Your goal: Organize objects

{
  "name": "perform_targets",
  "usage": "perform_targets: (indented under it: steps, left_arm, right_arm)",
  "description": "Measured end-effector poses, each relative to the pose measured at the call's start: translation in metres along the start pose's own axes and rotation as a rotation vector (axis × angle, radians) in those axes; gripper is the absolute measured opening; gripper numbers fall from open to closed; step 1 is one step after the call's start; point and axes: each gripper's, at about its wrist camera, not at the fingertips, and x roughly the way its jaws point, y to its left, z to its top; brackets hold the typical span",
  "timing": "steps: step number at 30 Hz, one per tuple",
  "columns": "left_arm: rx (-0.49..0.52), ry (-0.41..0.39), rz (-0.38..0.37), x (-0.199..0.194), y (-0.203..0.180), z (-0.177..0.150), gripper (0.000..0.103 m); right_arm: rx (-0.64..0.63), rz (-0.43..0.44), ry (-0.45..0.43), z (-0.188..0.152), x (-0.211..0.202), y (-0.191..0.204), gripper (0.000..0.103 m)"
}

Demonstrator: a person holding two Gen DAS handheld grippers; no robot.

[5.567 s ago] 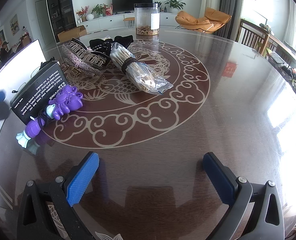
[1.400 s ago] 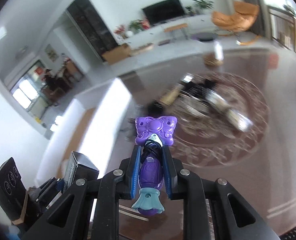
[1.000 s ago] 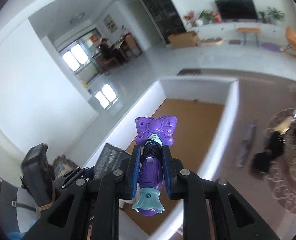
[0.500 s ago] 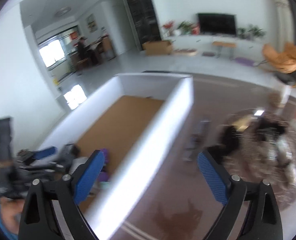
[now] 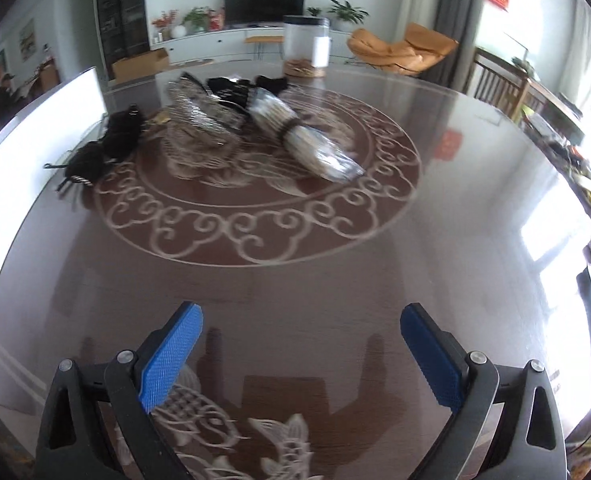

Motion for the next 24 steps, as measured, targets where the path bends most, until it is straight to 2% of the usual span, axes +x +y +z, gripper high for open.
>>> perform_targets:
  steps: [3, 5, 8, 14, 19, 24]
  left_arm:
    - [-0.035, 0.021, 0.019, 0.026, 0.005, -0.001, 0.102]
    - [-0.06, 0.018, 0.035, 0.037, 0.014, -0.002, 0.102]
    - [-0.076, 0.021, 0.047, 0.043, 0.019, -0.004, 0.102]
    - [-0.055, 0.028, 0.074, 0.052, 0.019, -0.002, 0.102]
    - [0.006, 0.045, 0.138, 0.061, 0.009, -0.003, 0.103]
    - [-0.001, 0.037, 0.142, 0.062, 0.008, -0.003, 0.103]
  right_arm:
    - [-0.004, -0.006, 0.014, 0.0, 0.002, 0.0, 0.1]
    - [0.014, 0.021, 0.015, 0.001, 0.005, -0.004, 0.1]
    - [0.031, 0.036, 0.01, 0.0, 0.007, -0.008, 0.101]
    - [0.024, 0.037, 0.006, 0.0, 0.008, -0.006, 0.103]
    - [0.025, 0.038, 0.006, 0.0, 0.008, -0.006, 0.103]
    - [0.025, 0.037, 0.006, 0.0, 0.008, -0.005, 0.103]
